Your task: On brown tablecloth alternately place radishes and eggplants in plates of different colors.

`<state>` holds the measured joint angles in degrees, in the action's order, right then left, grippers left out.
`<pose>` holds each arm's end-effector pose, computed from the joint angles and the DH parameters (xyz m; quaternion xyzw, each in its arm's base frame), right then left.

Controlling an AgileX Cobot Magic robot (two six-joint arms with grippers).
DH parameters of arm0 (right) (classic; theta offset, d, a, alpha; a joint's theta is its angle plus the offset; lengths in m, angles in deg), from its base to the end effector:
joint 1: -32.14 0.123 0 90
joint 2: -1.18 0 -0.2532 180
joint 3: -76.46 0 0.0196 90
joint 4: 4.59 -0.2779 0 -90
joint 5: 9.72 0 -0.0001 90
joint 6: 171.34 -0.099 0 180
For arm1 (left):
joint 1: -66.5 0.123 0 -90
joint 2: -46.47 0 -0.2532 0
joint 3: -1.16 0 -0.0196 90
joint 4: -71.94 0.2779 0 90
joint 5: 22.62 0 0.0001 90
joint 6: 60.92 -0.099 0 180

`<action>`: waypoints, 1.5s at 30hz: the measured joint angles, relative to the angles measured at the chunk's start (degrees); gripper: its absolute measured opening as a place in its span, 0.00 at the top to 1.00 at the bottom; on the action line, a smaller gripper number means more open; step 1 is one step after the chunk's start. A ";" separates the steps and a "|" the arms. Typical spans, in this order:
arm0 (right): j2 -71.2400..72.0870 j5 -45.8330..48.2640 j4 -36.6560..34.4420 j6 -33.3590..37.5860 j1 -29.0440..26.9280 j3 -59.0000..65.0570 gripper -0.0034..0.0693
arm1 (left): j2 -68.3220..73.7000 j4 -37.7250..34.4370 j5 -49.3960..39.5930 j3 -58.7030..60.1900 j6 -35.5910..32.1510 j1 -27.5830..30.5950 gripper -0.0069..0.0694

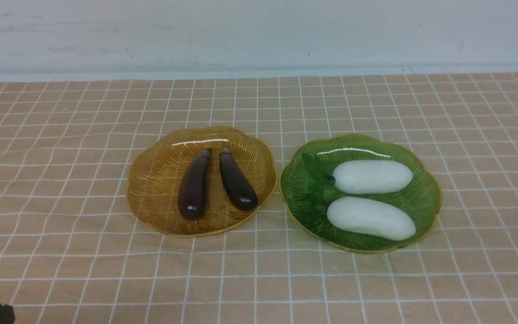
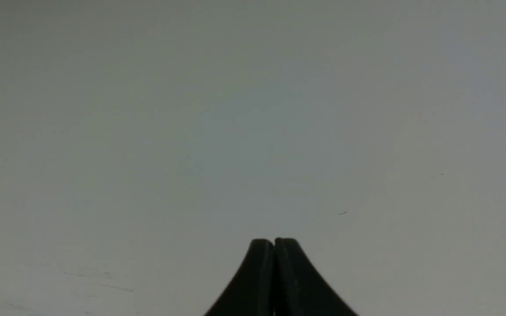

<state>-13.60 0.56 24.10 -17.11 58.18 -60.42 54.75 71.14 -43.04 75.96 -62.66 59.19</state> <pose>0.0675 0.0235 0.3904 -0.1013 0.5428 0.1466 0.8207 0.1182 -0.0156 0.1892 0.0583 0.7831 -0.0360 0.6181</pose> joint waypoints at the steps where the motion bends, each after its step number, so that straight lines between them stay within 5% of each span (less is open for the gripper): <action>1: 0.00 0.12 0.00 0.00 0.00 0.00 0.97 | -0.07 -0.13 0.00 1.35 -0.28 0.91 0.91; 33: 0.00 0.12 0.00 -0.10 0.00 0.00 0.97 | -0.21 -0.28 -1.35 3.02 -2.79 2.26 0.91; 42: 0.00 0.05 12.42 7.91 0.00 0.00 0.97 | -0.21 -0.28 -1.35 3.02 -2.85 2.26 0.91; 45: 0.00 0.33 7.70 8.83 0.00 0.00 0.97 | -0.21 -0.28 -1.35 3.02 -2.85 2.26 0.91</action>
<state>-13.60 0.88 31.80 -8.28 58.18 -60.42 54.54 70.86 -44.39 78.98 -65.51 61.45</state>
